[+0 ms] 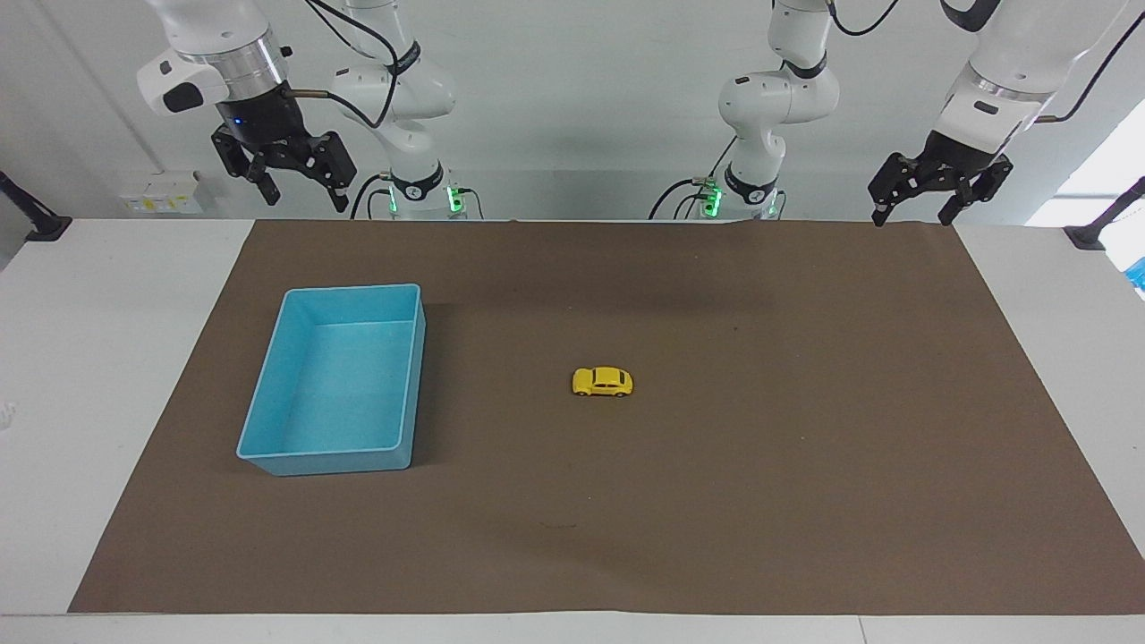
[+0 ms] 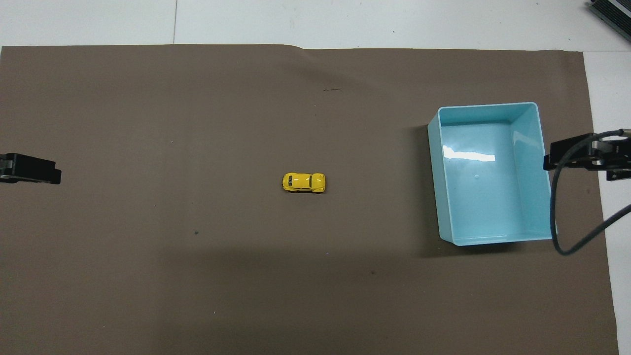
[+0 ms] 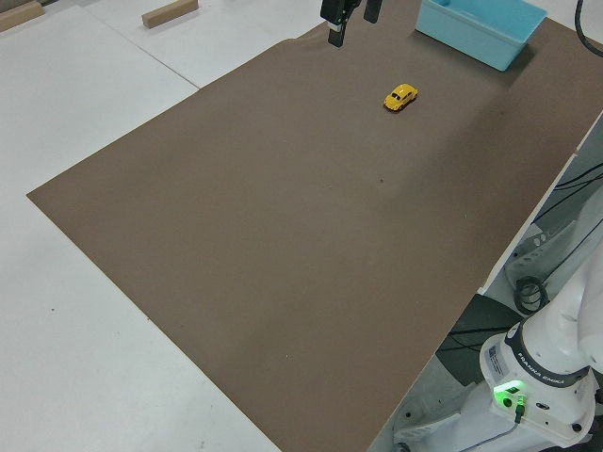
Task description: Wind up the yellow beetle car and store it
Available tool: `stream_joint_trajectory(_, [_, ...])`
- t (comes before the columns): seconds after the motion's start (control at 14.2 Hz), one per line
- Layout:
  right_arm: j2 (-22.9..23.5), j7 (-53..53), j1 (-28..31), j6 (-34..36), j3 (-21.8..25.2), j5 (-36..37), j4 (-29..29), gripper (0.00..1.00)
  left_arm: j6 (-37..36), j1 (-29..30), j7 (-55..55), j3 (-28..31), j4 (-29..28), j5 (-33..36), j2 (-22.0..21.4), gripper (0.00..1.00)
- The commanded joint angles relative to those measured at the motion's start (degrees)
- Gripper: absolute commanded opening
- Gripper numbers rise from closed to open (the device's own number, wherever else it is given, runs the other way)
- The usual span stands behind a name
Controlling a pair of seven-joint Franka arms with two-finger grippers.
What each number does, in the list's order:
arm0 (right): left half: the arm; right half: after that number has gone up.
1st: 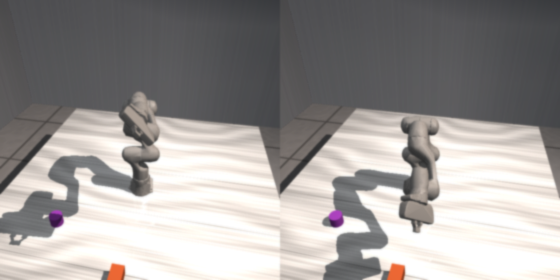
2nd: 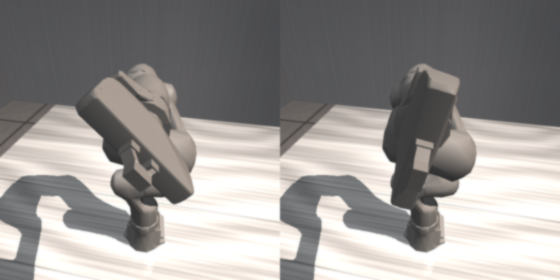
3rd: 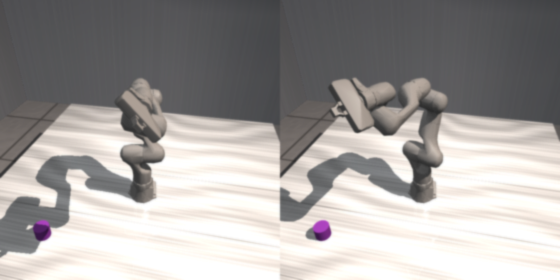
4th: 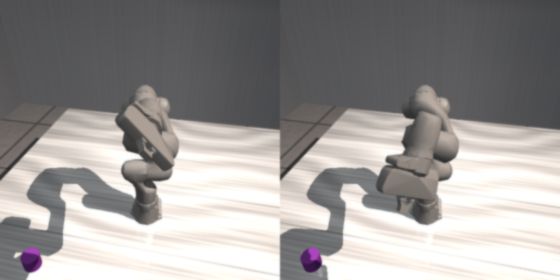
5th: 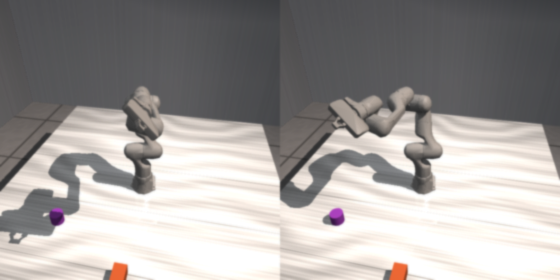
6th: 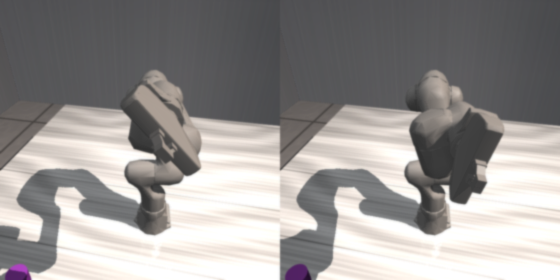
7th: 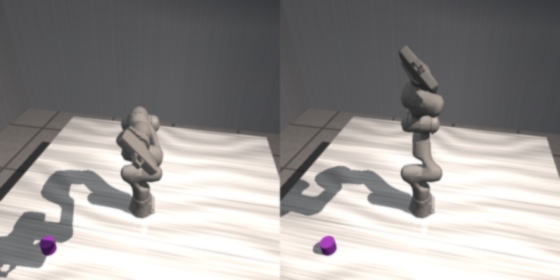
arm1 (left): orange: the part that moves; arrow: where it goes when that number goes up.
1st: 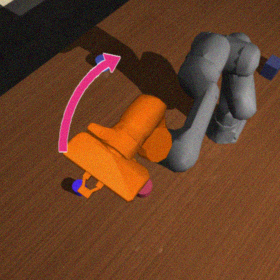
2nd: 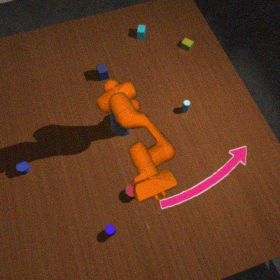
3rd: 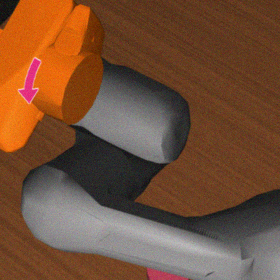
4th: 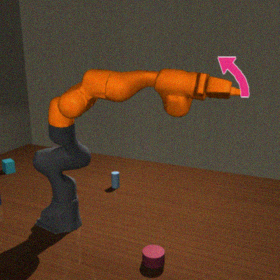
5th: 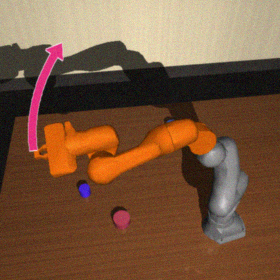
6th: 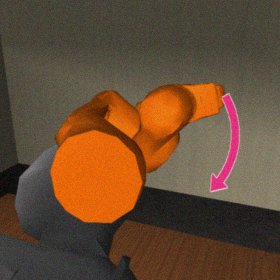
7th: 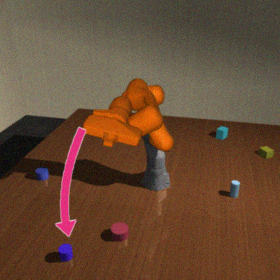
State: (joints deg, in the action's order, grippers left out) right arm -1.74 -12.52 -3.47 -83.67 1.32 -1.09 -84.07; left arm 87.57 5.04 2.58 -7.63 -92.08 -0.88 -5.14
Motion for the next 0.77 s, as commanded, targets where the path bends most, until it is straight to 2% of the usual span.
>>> stream_joint_trajectory(0.0, [-0.5, -0.1, 0.0, -0.6, 0.4, -1.3, -0.9, 1.0, 0.2, 0.2, 5.7, -0.3, -1.7, -0.6, -0.2, 1.0])
stream_joint_trajectory(0.35, [-0.5, -0.1, 0.0, -0.6, 0.4, -1.3, -0.9, 1.0, 0.5, -0.2, 13.9, -0.5, -3.2, -0.6, -0.2, 1.0])
stream_joint_trajectory(0.7, [-0.5, -0.1, 0.0, -0.6, 0.4, -1.3, -0.9, 1.0, 3.1, -4.0, 35.5, -0.8, -5.5, -0.6, 0.1, 1.0])
